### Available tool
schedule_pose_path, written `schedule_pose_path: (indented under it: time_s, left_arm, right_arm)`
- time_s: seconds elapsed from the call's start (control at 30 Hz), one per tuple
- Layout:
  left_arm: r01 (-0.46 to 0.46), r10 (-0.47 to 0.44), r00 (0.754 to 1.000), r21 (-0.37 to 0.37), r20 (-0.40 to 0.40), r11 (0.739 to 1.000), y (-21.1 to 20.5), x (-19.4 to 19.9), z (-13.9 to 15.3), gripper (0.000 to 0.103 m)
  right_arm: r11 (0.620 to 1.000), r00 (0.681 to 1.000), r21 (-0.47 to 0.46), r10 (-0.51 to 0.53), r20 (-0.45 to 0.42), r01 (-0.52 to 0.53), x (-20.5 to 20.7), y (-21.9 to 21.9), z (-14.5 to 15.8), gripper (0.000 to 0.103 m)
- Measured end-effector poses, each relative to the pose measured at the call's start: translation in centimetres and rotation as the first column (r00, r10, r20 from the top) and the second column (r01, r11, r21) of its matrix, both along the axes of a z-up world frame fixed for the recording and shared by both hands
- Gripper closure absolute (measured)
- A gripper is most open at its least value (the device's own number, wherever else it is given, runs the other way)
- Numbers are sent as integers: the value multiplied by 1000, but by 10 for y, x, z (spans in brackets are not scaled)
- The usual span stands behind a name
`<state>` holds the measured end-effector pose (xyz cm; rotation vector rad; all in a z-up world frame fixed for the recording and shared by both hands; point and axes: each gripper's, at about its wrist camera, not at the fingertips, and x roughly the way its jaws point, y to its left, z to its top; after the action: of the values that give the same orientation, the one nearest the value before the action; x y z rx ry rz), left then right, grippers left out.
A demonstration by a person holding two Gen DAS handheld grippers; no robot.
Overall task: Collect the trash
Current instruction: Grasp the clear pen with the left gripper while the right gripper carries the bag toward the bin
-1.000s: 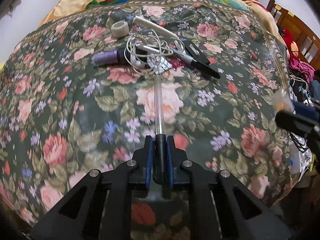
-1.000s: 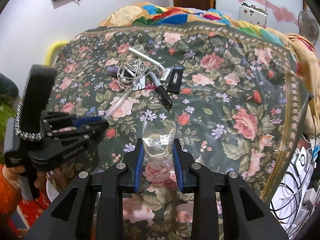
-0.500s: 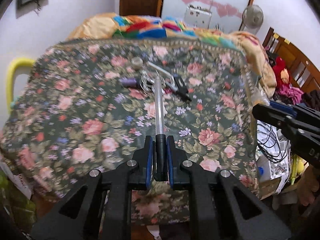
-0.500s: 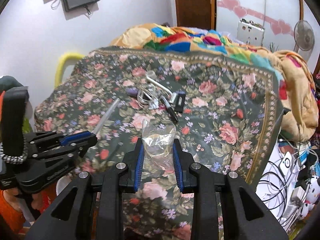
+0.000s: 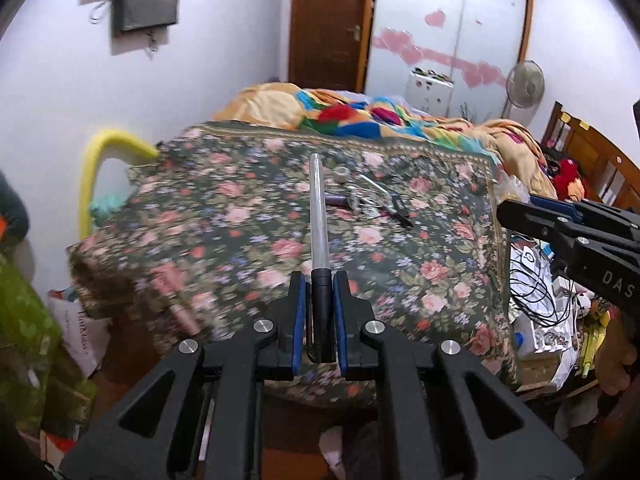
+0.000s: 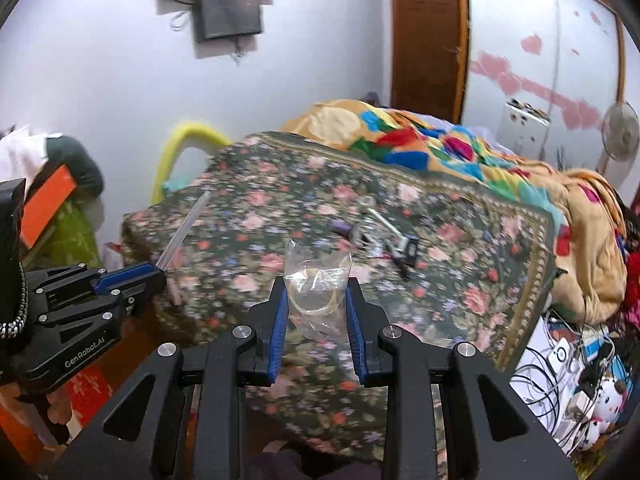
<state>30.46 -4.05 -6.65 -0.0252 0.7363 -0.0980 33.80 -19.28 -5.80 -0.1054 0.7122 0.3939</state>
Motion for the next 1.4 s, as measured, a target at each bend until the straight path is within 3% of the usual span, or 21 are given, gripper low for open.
schedule_pose_path:
  time_s: [0.33, 0.67, 1.07, 1.23, 1.4]
  left_arm:
    - [-167, 167, 985, -2, 34, 986, 85, -90, 6, 91]
    - [-368, 366, 928, -16, -72, 930, 178, -148, -37, 91]
    - [-511, 465, 832, -91, -301, 855, 247, -148, -140, 91]
    - [-532, 463, 804, -104, -372, 840, 259, -137, -177, 91]
    - [-540, 462, 791, -104, -401, 835, 265, -120, -194, 91]
  right_arm:
    - [984, 984, 6, 176, 28, -176, -56, 89, 8, 78]
    - [938, 937, 4, 346, -43, -346, -85, 181, -24, 78]
    - [869, 844, -56, 460, -276, -492, -82, 284, -110, 78]
    - [837, 792, -61, 488, -368, -544, -73, 315, -142, 78]
    - [836, 768, -27, 491, -410, -549, -56, 332, -157, 76]
